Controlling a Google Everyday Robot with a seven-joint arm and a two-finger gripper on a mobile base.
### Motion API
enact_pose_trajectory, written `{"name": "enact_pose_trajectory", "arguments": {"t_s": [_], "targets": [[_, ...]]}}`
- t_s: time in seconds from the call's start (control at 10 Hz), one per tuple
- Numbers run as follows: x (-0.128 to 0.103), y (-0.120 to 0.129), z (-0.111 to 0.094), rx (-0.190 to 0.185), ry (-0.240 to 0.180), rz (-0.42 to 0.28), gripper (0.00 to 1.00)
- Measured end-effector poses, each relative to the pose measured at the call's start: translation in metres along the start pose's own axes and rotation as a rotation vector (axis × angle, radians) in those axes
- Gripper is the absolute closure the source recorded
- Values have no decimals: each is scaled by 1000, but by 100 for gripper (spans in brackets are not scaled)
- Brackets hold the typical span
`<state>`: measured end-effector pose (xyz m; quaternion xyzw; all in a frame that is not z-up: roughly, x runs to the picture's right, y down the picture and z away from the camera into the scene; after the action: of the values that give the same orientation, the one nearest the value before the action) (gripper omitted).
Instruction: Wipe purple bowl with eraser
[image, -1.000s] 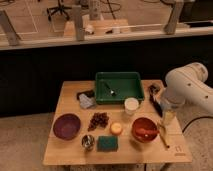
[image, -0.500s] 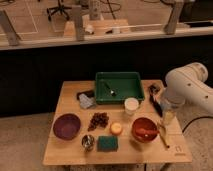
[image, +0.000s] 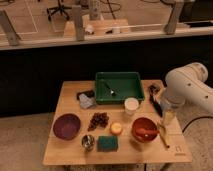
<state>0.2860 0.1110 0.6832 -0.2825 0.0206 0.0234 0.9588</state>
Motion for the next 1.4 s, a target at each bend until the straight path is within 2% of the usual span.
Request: {"name": "enact_pose_trajectory", "arguments": {"t_s": [0.9,1.1,1.3,1.4], "targets": [[0,-1,0,1,-1,0,20],[-39,-45,-18,64,-69,-57,20],[-82,-85,-35,101,-104,-119,20],[-114,-109,-41,117,-120,-161,20]]}}
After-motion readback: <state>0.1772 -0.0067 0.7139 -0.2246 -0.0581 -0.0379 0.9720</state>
